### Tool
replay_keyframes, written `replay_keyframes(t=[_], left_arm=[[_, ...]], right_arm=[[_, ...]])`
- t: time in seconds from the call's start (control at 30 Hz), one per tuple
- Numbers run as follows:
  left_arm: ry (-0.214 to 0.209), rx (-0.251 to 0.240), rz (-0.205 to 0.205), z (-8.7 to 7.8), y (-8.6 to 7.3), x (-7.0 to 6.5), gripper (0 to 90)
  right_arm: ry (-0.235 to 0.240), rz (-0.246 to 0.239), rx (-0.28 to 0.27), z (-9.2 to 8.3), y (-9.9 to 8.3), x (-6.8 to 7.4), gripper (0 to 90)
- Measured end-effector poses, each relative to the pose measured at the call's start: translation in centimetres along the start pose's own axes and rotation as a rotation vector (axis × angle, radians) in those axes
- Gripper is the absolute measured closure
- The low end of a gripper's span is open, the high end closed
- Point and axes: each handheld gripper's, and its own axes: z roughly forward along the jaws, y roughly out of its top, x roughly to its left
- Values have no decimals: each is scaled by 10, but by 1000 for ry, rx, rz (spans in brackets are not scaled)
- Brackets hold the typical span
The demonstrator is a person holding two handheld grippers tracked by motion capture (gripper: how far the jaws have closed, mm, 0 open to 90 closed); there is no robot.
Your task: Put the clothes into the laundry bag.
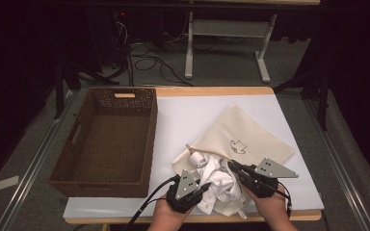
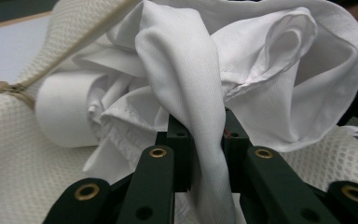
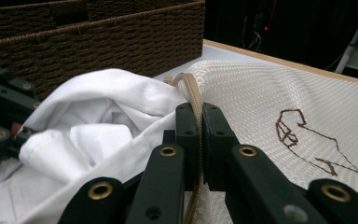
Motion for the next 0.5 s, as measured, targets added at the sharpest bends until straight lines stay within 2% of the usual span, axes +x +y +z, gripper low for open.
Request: replay_keyframes(t=[0.17,0.33,0.5], left_arm=[[6,-9,-15,-3,0,3,784],[5,-9,-12,2,0,0,783],[5,-11,-31,11,2,1,782]], right_arm=[[-7,-9,-7,-2,0,-1,878],[-7,-4,-2,-1,-1,-3,878],[-14,0,1,1,0,-4,878]])
